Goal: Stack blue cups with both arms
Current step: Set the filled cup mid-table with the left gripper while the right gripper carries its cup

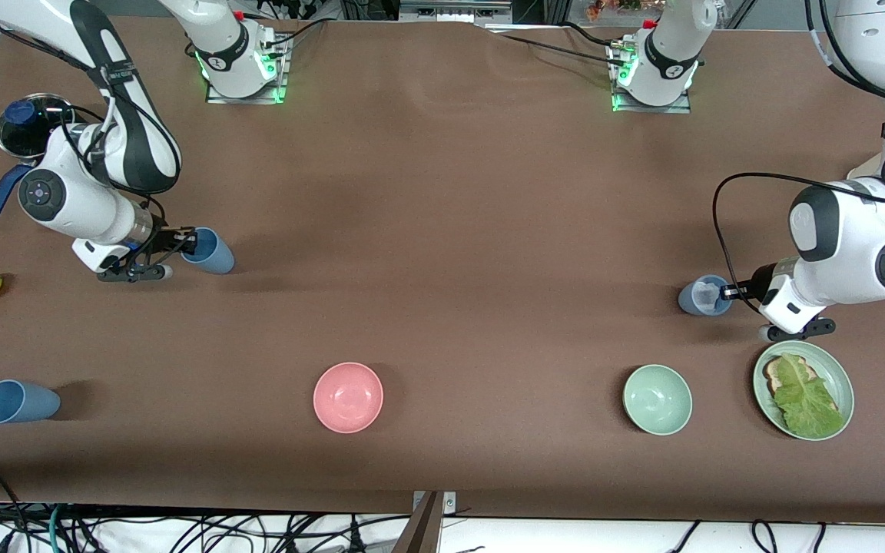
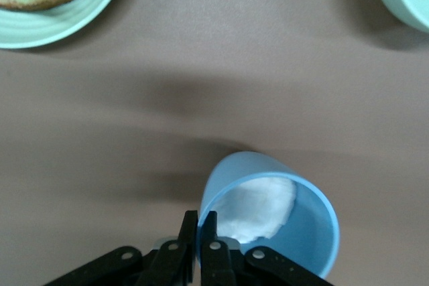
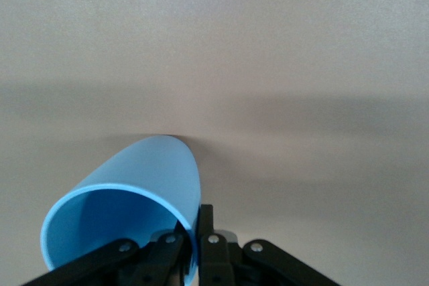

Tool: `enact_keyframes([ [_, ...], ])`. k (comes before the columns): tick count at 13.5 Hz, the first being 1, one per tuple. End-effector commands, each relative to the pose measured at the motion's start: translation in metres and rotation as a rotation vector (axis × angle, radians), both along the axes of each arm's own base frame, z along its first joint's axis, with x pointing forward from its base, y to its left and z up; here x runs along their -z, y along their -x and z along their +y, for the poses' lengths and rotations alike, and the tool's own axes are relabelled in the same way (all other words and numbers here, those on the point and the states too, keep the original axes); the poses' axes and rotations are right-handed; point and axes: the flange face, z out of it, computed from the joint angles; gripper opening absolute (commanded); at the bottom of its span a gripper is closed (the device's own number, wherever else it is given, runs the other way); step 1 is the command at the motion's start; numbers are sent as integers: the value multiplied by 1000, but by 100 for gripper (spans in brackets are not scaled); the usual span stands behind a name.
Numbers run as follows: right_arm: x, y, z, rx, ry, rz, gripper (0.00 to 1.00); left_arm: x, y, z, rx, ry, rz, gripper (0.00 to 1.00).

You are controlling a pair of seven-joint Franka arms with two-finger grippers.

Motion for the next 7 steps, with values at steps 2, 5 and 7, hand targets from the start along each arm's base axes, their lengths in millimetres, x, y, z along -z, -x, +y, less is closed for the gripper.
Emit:
enact_keyframes([
  [2, 0, 2, 0, -4, -10, -3, 0, -23, -17, -55, 11, 17, -41, 0],
  [5, -11, -7, -1, -4, -10, -15, 0, -37, -19, -127, 31, 10, -31, 0],
  [7, -25, -17, -2, -9, -13, 9, 0, -55, -19, -190, 1, 11, -30, 0],
])
